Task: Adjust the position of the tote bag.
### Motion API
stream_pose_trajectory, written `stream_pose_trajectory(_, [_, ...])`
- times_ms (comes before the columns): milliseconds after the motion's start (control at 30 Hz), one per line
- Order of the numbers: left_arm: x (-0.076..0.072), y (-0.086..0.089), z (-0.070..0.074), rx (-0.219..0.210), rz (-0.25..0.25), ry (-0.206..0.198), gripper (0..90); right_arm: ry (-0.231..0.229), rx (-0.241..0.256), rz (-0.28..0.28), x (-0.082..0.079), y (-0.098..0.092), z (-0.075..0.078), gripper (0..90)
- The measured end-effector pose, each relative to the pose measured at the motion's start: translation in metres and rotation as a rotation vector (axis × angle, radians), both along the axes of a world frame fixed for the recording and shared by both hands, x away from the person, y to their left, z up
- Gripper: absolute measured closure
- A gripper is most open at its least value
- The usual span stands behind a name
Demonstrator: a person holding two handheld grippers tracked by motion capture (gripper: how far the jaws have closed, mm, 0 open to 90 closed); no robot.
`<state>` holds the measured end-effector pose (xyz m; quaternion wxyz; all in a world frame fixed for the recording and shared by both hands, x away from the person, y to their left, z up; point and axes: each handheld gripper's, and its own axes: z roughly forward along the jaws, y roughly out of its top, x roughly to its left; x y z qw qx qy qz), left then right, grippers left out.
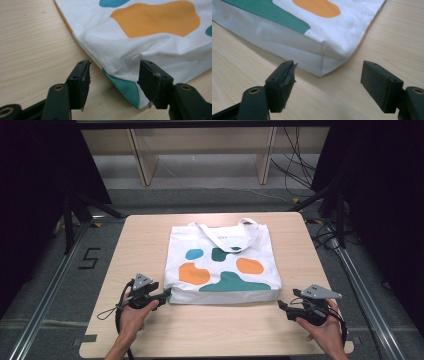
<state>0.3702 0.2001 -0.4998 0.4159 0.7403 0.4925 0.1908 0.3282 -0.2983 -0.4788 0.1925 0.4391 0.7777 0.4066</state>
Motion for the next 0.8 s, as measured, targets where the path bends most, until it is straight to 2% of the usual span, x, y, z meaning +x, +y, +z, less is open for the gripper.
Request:
stream_pose_trajectory(33, [0.003, 0.002, -0.002, 0.032, -0.03, 0.019, 43.2, -0.01, -0.009, 0.009, 0.002, 0.0, 0.0, 28.2])
stream_pose_trajectory(67, [0.006, 0.0, -0.004, 0.046, -0.04, 0.024, 45.3, -0.007, -0.018, 0.003, 0.003, 0.001, 0.0, 29.0])
stream_pose_trajectory(100, [0.006, 0.0, -0.004, 0.046, -0.04, 0.024, 46.6, -0.007, -0.018, 0.003, 0.003, 0.001, 0.0, 29.0])
stream_pose_trajectory(133, [0.01, -0.001, -0.007, 0.06, -0.065, 0.036, 49.5, 0.001, -0.03, -0.01, 0.005, 0.002, 0.0, 30.0])
stream_pose_trajectory(167, [0.012, -0.001, -0.008, 0.062, -0.076, 0.031, 51.0, -0.011, -0.036, 0.009, 0.01, 0.001, -0.002, 30.7])
stream_pose_trajectory(267, [0.015, -0.002, -0.01, 0.068, -0.089, 0.039, 54.6, -0.008, -0.042, 0.019, 0.013, 0.001, -0.002, 33.5])
stream_pose_trajectory(300, [0.015, -0.002, -0.011, 0.069, -0.113, 0.031, 61.1, 0.005, -0.043, 0.004, 0.013, 0.006, -0.002, 36.5])
stream_pose_trajectory(333, [0.015, -0.002, -0.011, 0.069, -0.113, 0.031, 65.2, -0.035, -0.076, 0.031, 0.018, 0.006, -0.003, 37.2])
stream_pose_trajectory(367, [0.015, -0.003, -0.011, 0.069, -0.112, 0.019, 68.6, -0.042, -0.086, 0.043, 0.021, 0.008, -0.003, 38.2])
stream_pose_trajectory(400, [0.015, -0.002, -0.009, 0.113, -0.134, 0.022, 68.6, -0.042, -0.086, 0.043, 0.021, 0.008, -0.003, 38.2])
stream_pose_trajectory(433, [0.014, -0.004, -0.01, 0.104, -0.131, 0.019, 71.2, -0.012, -0.07, 0.029, 0.02, 0.012, -0.002, 39.0])
stream_pose_trajectory(467, [0.014, -0.004, -0.01, 0.127, -0.146, 0.021, 74.8, -0.029, -0.06, 0.058, 0.028, 0.014, -0.002, 39.3])
stream_pose_trajectory(500, [0.014, -0.004, -0.01, 0.127, -0.146, 0.021, 76.0, -0.029, -0.06, 0.058, 0.028, 0.014, -0.002, 39.3])
stream_pose_trajectory(533, [0.013, -0.006, -0.011, 0.11, -0.135, 0.022, 76.0, -0.022, -0.06, 0.061, 0.03, 0.016, -0.002, 40.8])
stream_pose_trajectory(567, [0.012, -0.007, -0.012, 0.112, -0.141, 0.016, 77.1, -0.043, -0.061, 0.069, 0.032, 0.018, -0.002, 43.1])
stream_pose_trajectory(600, [0.011, -0.007, -0.011, 0.13, -0.154, 0.027, 78.2, -0.042, -0.083, 0.072, 0.033, 0.021, -0.002, 45.4])
stream_pose_trajectory(667, [0.006, -0.012, -0.011, 0.142, -0.159, 0.013, 78.4, -0.065, -0.148, 0.084, 0.035, 0.022, -0.002, 48.6])
stream_pose_trajectory(733, [0.005, -0.013, -0.011, 0.151, -0.17, 0.012, 78.4, -0.059, -0.162, 0.074, 0.035, 0.023, -0.002, 50.4])
stream_pose_trajectory(767, [0.002, -0.014, -0.01, 0.168, -0.18, 0.005, 78.3, -0.067, -0.172, 0.075, 0.038, 0.022, -0.003, 53.9])
stream_pose_trajectory(800, [0.0, -0.015, -0.01, 0.162, -0.184, 0.016, 78.3, -0.076, -0.205, 0.088, 0.043, 0.02, -0.004, 63.2])
